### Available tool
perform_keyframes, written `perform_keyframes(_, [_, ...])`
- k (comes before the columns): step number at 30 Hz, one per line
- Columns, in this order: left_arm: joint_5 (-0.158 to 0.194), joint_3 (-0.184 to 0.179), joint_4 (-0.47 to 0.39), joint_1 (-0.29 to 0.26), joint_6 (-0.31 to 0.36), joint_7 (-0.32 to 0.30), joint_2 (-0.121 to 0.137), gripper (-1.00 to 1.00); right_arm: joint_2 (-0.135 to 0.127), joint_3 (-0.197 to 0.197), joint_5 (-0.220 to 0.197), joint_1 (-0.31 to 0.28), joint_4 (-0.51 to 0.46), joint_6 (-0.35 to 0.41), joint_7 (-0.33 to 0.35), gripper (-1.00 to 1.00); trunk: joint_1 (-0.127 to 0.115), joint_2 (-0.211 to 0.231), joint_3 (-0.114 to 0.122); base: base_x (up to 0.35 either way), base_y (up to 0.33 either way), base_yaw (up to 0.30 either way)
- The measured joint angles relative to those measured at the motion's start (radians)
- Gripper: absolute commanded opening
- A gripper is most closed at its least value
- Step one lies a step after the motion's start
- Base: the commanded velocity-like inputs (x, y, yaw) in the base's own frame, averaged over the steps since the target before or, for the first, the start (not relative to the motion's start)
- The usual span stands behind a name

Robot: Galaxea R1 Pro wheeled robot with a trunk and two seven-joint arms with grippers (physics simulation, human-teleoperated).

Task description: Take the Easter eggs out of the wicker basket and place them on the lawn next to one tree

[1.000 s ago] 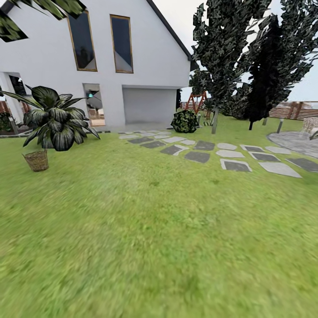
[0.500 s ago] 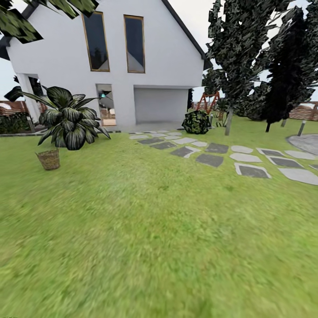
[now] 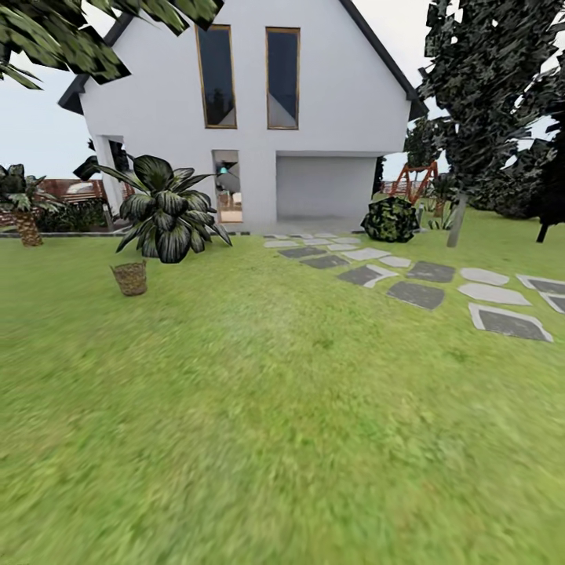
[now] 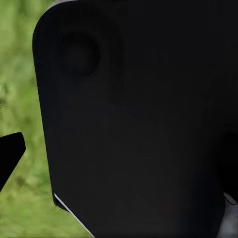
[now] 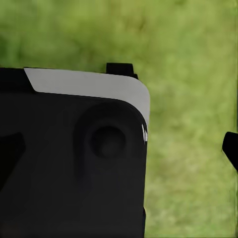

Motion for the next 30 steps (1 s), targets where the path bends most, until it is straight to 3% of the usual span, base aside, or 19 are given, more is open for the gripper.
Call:
perform_keyframes(6, [0.000,0.000,0.000,0.000,0.000,0.000,0.000,1.00,0.000,0.001,0.000,0.000,0.000,0.000,0.000,1.00,0.000,0.000,0.000,0.340,0.000,0.162])
perform_keyframes(30, [0.000,0.000,0.000,0.000,0.000,0.000,0.000,1.00,0.000,0.001,0.000,0.000,0.000,0.000,0.001,1.00,0.000,0.000,0.000,0.340,0.000,0.003])
